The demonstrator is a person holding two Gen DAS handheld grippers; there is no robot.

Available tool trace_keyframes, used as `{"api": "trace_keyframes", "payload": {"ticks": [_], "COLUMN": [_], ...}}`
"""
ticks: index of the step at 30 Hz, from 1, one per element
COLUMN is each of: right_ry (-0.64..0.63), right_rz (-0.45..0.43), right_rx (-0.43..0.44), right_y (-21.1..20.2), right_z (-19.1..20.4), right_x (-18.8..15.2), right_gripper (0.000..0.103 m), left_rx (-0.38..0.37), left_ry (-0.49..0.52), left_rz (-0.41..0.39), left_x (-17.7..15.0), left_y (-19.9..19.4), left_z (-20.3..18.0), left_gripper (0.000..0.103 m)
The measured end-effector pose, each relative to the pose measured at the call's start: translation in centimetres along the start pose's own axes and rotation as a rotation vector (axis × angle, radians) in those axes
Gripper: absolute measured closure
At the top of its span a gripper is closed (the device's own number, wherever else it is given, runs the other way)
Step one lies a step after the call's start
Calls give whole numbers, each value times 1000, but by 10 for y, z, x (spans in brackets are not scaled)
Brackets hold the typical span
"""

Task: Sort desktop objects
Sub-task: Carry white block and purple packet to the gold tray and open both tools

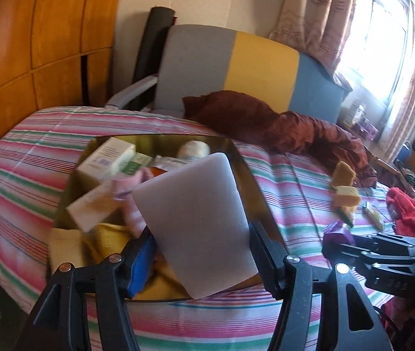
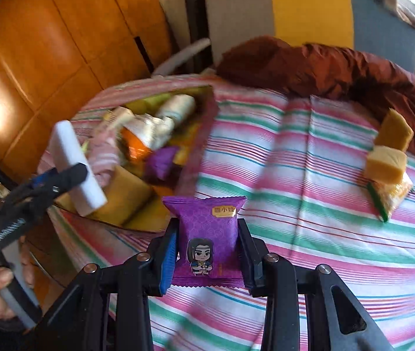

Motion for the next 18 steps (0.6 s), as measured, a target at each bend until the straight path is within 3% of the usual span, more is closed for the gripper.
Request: {"api": "trace_keyframes", "payload": {"ticks": [7,18], "right_ry": [-50,-51], "right_rz": [-39,-56], "right_rx": [43,53], "right_y": [5,18], "right_z": [45,67], "right_x": [-1,11], "right_gripper": [66,66], "left_rx": [60,28], "left_ry": [-5,9], "left_rz": [5,25], "left_x": [-9,-13], "left_y": [-8,3], "left_z": [26,27], "left_gripper": [41,40]}}
Point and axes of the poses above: each gripper's, at about its wrist camera, not at the fingertips, and y roughly the way its jaws point, z to its left, x to its top, the point moved 5 cm from there along y, roughly the way its jaws point, and after that the axes turned 8 degrees about y, right-handed, at the moved point
